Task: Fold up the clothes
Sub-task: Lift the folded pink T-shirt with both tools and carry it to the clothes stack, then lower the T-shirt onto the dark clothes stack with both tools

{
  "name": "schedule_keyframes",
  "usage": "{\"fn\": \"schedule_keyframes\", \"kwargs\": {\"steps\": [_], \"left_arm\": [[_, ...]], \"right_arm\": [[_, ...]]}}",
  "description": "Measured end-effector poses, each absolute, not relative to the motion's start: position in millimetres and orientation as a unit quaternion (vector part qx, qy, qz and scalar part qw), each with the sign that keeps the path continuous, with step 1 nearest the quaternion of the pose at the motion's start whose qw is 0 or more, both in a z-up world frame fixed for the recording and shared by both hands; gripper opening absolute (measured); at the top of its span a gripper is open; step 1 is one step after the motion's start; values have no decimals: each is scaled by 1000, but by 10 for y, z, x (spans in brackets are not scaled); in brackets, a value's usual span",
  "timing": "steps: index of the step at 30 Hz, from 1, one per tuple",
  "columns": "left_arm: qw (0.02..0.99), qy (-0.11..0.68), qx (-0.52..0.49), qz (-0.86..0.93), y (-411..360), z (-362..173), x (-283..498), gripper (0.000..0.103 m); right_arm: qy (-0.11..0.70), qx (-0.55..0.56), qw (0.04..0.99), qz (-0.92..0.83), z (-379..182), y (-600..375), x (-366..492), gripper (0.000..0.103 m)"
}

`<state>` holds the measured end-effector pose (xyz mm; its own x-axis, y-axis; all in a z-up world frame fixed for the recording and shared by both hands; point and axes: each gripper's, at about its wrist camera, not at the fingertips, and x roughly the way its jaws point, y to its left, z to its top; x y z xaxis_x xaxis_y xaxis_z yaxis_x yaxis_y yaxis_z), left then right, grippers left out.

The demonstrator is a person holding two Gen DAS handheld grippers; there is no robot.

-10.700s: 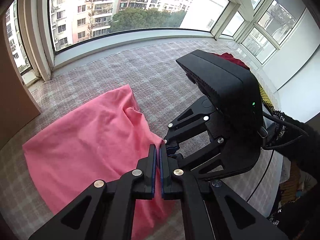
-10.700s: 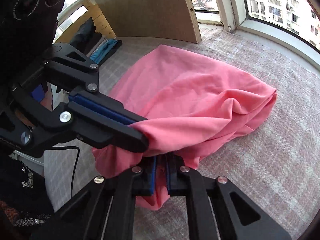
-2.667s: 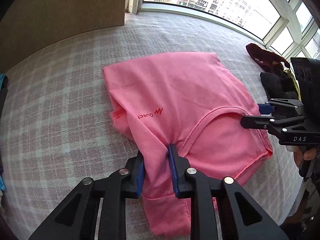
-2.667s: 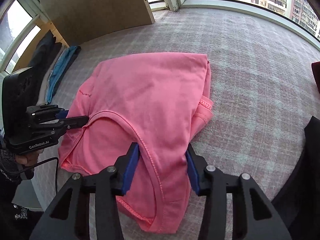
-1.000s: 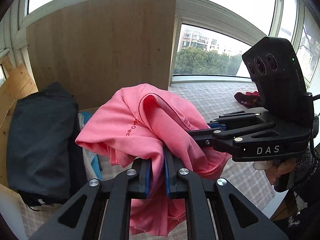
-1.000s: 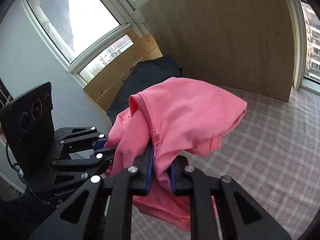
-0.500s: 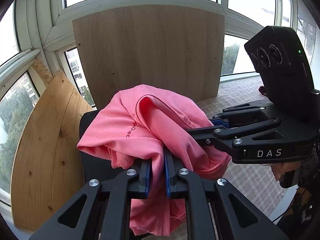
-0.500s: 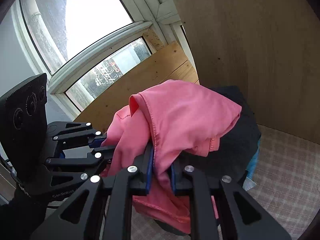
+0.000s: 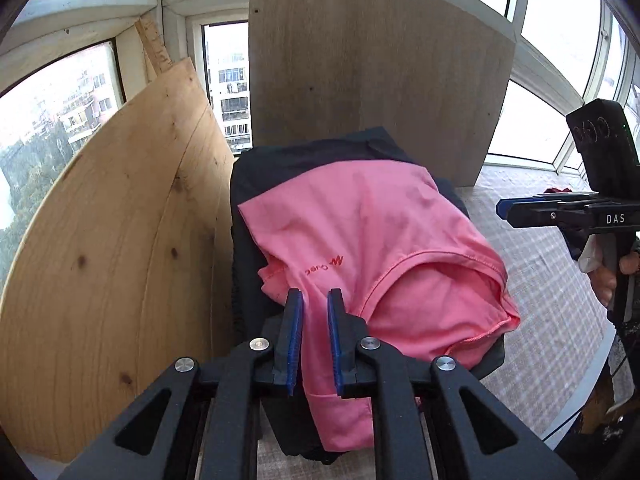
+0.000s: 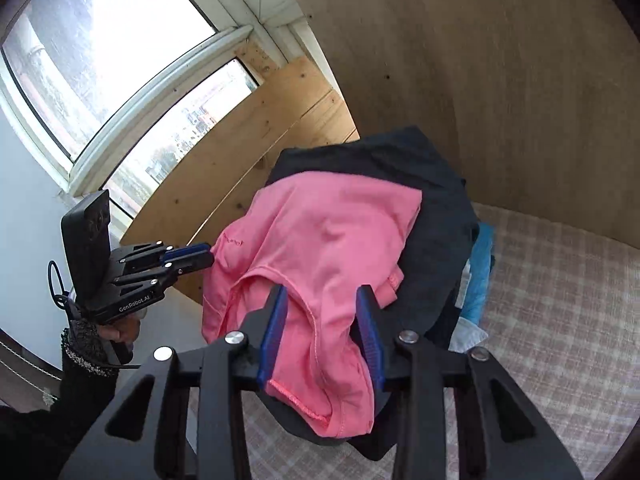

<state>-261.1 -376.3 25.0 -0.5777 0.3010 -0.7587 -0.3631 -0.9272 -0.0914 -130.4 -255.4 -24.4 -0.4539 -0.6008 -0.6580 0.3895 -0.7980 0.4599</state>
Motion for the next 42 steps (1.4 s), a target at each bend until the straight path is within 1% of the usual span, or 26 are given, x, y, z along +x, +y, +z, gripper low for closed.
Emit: {"fn": "schedule_keyframes", "kwargs": {"steps": [1,4,7,13,16,18,19,21,22,23,24,25,27,31,36,38,39,41,42], "left_arm": [[176,39,-419,890,-3763,286,-2691,16],[141,45,-422,894,-3742,351,-2915,16],[107,72,-434,891,-3706,205,-3152,15],[111,124,-461,872,-3587,-83,-3359,16],[112,126,-464,870,-3587,-128,-3406,21],[110,127,-467,868,-3589,-154,-3441,22],[112,128,-466,868,-3590,-156,-3449,22],[118,128,-463,869,-3588,-156,-3449,18],[122,127,-461,870,-3586,-154,-3439,7],[126,126,-458,871,-3584,-152,-3429,1],[129,124,-456,872,-3581,-150,-3419,1],[133,123,-454,873,-3579,-148,-3409,1],[130,127,-445,877,-3580,-114,-3354,1],[117,123,-411,896,-3648,144,-3200,1],[109,124,-380,910,-3728,471,-3122,1],[117,137,-393,902,-3654,401,-3284,1],[106,156,-395,899,-3619,347,-3356,1],[99,167,-426,884,-3601,159,-3507,1],[97,164,-446,875,-3607,79,-3553,1]], "right_arm": [[-127,433,288,-845,-245,-2549,-1418,41],[-134,441,273,-845,-296,-2555,-1748,41],[-116,444,265,-848,-400,-2662,-1974,41],[-84,453,276,-844,-586,-2813,-2188,42],[-80,457,288,-838,-653,-2850,-2210,45],[-76,462,293,-833,-703,-2890,-2232,45],[-77,464,299,-830,-730,-2907,-2235,45],[-90,464,309,-825,-763,-2910,-2239,44],[-98,464,314,-823,-768,-2899,-2238,41],[-106,464,318,-820,-773,-2887,-2237,34],[-113,463,323,-818,-775,-2875,-2233,14],[-121,462,329,-815,-767,-2859,-2217,11],[-134,459,339,-810,-748,-2829,-2180,11],[-124,428,337,-829,-569,-2753,-2038,9],[-59,394,312,-863,-281,-2783,-1956,9],[-35,398,300,-866,-311,-2850,-2046,9],[-22,402,290,-868,-344,-2882,-2100,9],[12,416,260,-871,-455,-2946,-2215,10],[-7,429,263,-864,-469,-2880,-2243,11]]}}
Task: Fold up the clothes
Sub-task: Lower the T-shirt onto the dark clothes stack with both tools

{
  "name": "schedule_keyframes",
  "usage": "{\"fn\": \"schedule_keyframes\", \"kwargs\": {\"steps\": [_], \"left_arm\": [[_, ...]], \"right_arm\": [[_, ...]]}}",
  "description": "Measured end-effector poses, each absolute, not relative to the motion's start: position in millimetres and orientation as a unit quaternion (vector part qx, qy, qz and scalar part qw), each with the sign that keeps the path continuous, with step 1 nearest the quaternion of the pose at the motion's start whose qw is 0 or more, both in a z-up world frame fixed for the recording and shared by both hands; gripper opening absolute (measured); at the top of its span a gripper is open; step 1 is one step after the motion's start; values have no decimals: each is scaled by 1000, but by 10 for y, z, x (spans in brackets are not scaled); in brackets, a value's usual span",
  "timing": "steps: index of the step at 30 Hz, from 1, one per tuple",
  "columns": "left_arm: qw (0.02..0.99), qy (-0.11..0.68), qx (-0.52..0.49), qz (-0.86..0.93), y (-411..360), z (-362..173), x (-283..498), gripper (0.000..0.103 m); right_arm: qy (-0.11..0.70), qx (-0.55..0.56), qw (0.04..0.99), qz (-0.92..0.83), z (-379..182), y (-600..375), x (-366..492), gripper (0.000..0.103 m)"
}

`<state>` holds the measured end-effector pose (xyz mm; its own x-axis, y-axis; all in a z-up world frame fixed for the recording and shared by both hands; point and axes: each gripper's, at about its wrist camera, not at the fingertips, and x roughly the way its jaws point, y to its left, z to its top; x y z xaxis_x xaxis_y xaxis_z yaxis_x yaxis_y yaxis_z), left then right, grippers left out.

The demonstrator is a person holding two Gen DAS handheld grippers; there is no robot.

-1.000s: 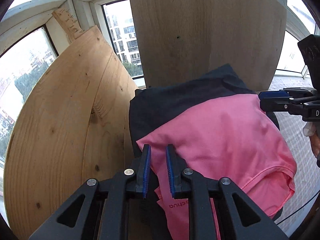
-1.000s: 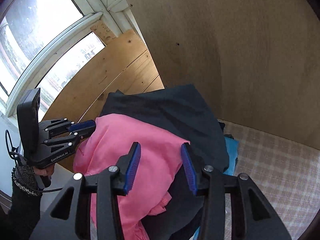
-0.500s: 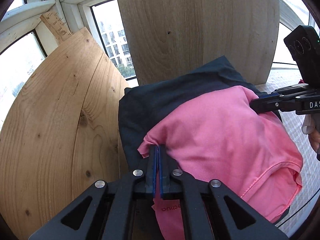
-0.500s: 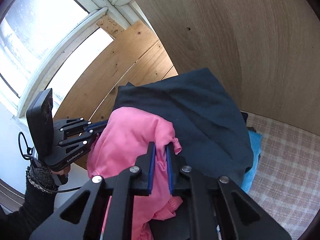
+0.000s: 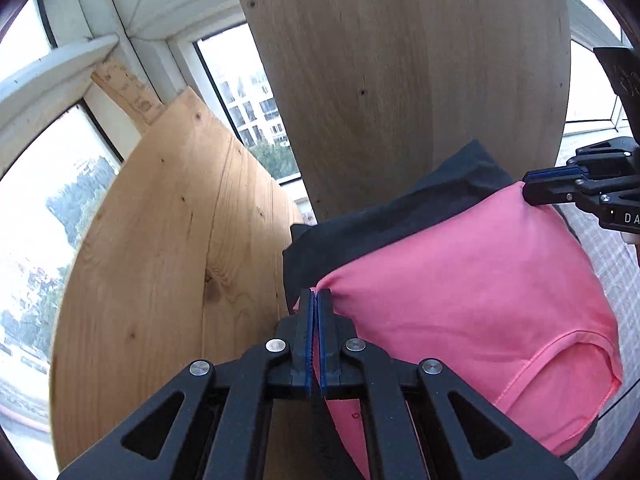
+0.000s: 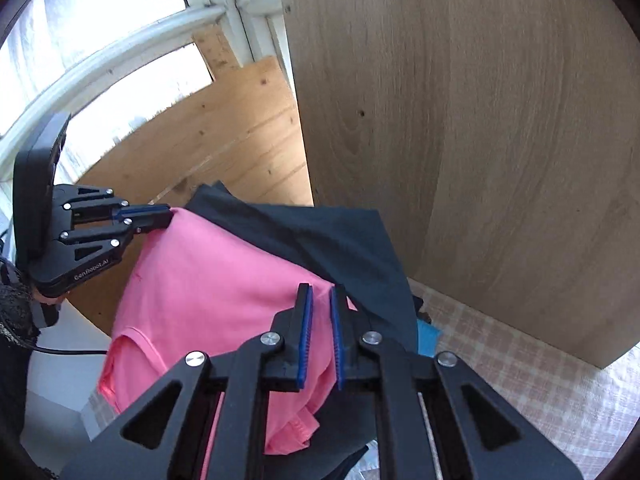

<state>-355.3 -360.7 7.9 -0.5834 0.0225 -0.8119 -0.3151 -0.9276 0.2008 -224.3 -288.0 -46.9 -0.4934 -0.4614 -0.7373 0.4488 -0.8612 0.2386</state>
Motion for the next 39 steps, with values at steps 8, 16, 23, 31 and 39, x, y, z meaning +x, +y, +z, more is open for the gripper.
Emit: {"fn": "schedule_keyframes", "kwargs": {"steps": [8,16,23,31,39], "left_arm": [[76,129,-397,906,-3805,458,-2969,6],[256,123,-411,866,-2796,451,-2185,11],[273,225,-436,827,-1928,118,-1910,28],[265,198,-481,812,-2108,-89,-2049,11],[273,179,-485,812,-2220,54,-1971,9]], "right_arm": [[-123,426,291,-848,-335,-2373,-2053,13],[-166,491,299,-801,-743,-2372,-2225,18],[-172,506,321,-782,-843,-2486,-2387,36],[-268,491,353,-750,-890,-2245,-2487,43],[-229,516,353,-746,-954,-2409,-2527,43]]}}
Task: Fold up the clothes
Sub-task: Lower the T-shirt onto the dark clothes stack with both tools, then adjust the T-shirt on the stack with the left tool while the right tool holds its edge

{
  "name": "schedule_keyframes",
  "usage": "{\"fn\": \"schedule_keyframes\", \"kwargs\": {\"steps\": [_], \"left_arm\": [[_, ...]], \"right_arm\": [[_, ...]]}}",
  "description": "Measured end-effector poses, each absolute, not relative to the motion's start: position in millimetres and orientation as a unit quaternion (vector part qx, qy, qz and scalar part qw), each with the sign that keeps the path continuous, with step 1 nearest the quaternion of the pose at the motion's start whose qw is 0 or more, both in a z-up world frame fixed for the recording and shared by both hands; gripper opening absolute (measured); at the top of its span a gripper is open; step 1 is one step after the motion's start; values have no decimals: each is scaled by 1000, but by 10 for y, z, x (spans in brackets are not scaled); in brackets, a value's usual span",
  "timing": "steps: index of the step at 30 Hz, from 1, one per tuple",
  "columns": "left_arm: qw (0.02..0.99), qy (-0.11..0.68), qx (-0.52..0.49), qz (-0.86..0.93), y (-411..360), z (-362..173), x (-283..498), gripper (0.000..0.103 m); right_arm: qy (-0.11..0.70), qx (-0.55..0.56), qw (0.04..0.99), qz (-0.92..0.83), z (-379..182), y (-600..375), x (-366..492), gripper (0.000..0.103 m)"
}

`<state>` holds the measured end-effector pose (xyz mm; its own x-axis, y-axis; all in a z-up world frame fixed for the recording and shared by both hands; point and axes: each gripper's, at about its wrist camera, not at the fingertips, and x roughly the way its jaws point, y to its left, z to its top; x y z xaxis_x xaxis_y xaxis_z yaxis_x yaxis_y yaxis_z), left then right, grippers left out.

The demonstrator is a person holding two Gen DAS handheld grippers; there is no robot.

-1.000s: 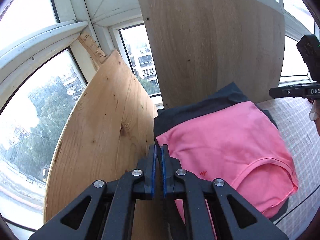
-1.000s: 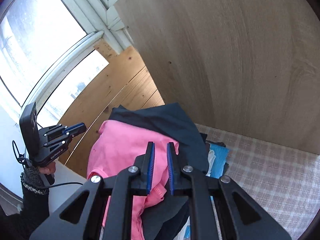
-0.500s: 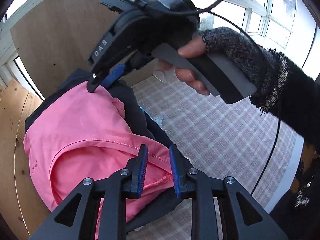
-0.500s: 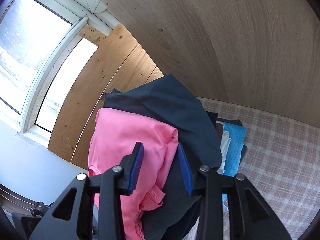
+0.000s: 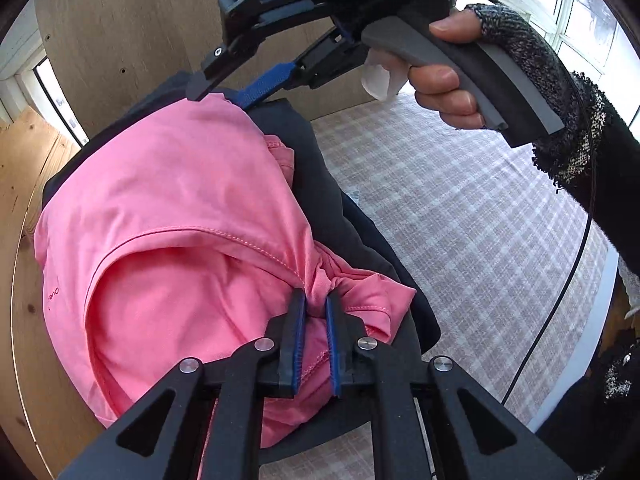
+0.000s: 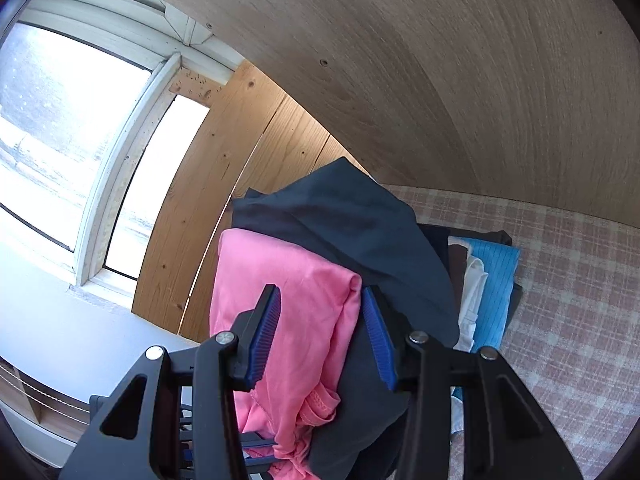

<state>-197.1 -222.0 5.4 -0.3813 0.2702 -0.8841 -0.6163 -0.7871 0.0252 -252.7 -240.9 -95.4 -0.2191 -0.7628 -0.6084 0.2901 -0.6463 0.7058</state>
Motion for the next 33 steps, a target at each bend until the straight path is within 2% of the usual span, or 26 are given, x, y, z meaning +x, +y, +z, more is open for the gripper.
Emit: {"fn": "schedule_keyframes", "kwargs": {"steps": [3,5,6,9,11,15,17,20,23,24,29,33], "left_arm": [[282,185,-483,808,-2190,100,-1906,9],[287,192,-482,806,-2202,117,-1919,9],[291,195,-480,804,-2200,140,-1901,9],[308,196,-475,801,-2192,235,-1845,9],[327,189,-475,795,-2169,267,-1829,10],[328,197,-470,796,-2128,326,-1760,11],[320,190,-457,808,-2247,467,-1673,11],[281,184,-441,832,-2558,674,-1535,13],[213,144,-450,855,-3132,741,-1471,13],[190,127,-455,861,-3341,750,-1458,13],[151,57,-489,857,-4025,445,-1322,11],[170,39,-498,849,-3863,138,-1506,14]], "right_arm": [[-208,524,347,-750,-1015,-2513,-2538,41],[-208,514,356,-752,-972,-2533,-2511,13],[-207,507,360,-755,-939,-2540,-2493,7],[-171,465,367,-787,-606,-2563,-2391,7],[-117,443,357,-814,-429,-2673,-2368,7],[-57,476,311,-821,-587,-2837,-2532,9],[-75,491,293,-817,-640,-2737,-2569,11],[-127,450,285,-837,-454,-2366,-2350,16],[-160,423,296,-841,-320,-2109,-2048,34],[-160,423,309,-836,-308,-2090,-1902,44],[-134,467,317,-814,-608,-2283,-1289,45],[-131,506,317,-791,-875,-2378,-1114,45]]}}
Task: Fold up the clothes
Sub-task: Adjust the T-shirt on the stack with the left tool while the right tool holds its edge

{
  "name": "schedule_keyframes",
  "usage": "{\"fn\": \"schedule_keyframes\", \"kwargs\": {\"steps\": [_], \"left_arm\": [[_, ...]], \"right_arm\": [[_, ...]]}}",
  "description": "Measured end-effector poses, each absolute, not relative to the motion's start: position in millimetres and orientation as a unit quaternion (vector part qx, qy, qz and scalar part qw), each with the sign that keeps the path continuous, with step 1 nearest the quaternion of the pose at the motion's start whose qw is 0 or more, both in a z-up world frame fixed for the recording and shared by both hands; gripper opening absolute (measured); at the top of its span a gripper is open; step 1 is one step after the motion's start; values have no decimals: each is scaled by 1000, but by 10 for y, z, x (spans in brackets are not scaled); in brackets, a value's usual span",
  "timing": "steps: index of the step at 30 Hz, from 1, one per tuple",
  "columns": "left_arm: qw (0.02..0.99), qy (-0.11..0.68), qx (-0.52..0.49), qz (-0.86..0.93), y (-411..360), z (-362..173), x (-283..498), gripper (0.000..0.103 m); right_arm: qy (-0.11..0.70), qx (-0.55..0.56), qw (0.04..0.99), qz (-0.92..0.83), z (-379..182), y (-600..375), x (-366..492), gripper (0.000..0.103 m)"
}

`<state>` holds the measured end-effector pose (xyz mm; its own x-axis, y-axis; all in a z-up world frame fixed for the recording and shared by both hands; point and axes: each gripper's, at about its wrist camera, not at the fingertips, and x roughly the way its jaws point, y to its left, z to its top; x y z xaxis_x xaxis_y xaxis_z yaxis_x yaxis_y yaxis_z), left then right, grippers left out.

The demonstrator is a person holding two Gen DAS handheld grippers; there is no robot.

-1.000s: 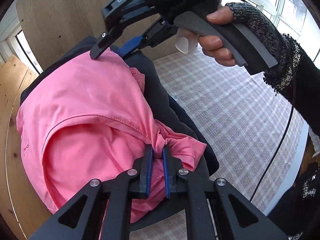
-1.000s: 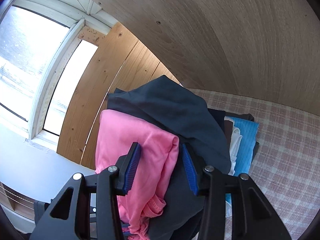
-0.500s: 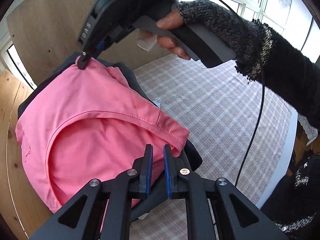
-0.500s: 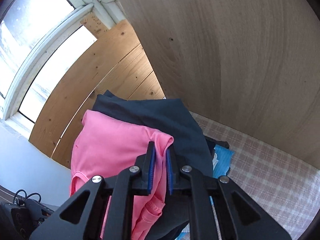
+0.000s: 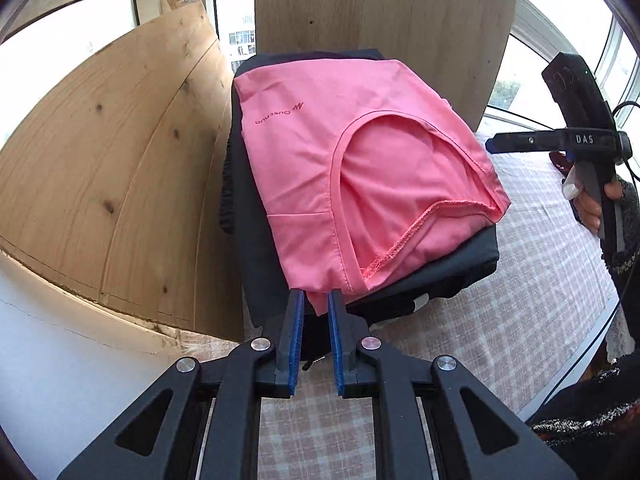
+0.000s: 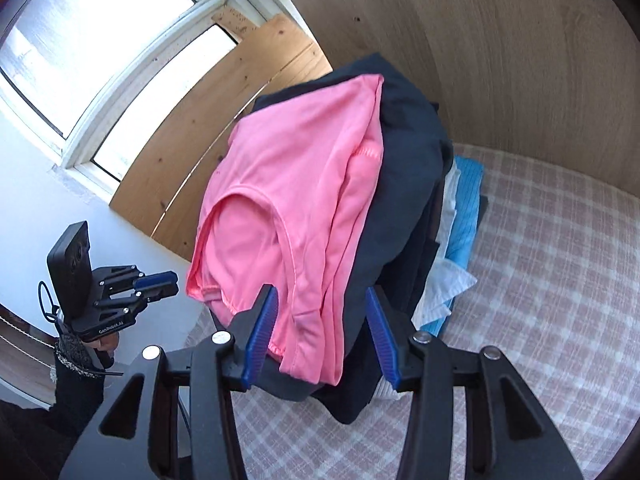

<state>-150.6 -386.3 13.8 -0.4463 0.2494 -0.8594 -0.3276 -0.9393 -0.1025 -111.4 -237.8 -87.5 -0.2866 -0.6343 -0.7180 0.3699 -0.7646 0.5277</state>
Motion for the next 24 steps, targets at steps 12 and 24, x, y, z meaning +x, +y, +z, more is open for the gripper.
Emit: {"fn": "schedule_keyframes", "kwargs": {"steps": [12,24], "left_arm": [[163,26,-530,831,-3796,-161,-1733,28],[110,56,-462,878,-3720,612,-2495,30]], "right_arm": [[-115,537,327,-769,-1016,-2509,-1046,45],[-114,447,293,-837,-355,-2358,-1725,45]]}}
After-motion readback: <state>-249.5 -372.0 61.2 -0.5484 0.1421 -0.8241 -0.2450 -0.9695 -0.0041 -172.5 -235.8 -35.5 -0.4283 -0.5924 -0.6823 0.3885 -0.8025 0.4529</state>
